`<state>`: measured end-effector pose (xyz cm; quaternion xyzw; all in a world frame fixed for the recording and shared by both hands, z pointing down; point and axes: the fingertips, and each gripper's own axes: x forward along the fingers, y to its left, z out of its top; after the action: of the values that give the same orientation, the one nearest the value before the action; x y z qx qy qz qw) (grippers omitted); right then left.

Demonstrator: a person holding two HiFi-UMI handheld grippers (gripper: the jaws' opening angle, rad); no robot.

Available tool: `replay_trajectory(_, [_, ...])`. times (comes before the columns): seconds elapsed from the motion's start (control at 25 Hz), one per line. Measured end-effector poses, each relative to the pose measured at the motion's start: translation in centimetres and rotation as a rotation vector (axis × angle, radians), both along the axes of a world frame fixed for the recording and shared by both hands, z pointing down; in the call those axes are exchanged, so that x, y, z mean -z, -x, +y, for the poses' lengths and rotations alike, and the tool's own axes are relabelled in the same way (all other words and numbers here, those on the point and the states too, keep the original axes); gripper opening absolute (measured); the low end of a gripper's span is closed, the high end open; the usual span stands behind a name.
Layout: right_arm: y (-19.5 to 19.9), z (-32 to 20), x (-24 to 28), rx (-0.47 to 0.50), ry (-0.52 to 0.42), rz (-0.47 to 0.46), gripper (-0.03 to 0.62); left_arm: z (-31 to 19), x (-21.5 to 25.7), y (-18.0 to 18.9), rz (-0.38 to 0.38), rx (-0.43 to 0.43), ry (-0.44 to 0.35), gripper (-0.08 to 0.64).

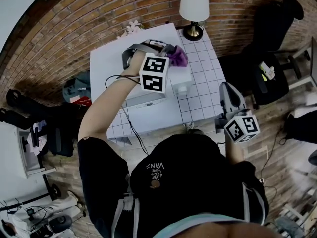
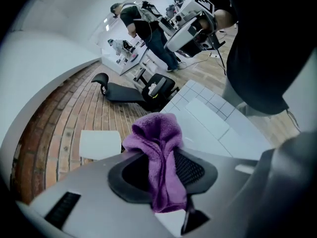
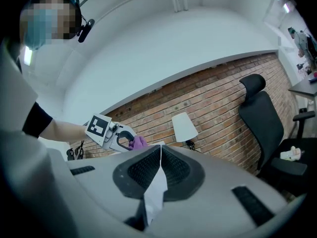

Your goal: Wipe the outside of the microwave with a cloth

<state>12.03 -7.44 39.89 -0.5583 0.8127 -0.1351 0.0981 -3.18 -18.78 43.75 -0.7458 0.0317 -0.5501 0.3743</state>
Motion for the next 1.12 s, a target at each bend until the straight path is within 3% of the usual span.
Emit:
replay_trajectory(0.28, [-0.6,-0.2,0.0,-0.002,0.000,0.000,0.005,0.2,0.4,-2.3,0.027,-0.029,0.005,0.141])
replay_trajectory(0.52, [1.4,-0.8,0.3,0.056,-0.004,0.009,0.005,0.8,1.9,0.1,0.206,0.105,0.087,0.141])
replay_trajectory(0.76, [5.4,-0.9,1.0,0.138,-0.004,0.021,0.003,1.9,4.6,6.1,0.397,0.265,0.067,0.141])
replay_trajectory(0.96, [10.2,0.2,1.4,0.219,-0.011,0.028,0.005,4.3,6.4,13.8,0.541,0.417,0.037,0.141])
replay_trajectory(1.12, [14.2,1.7,1.5,0.281,-0.017,0.033,0.005,7.4,7.3,20.4,0.698,0.552,0.043,0.141])
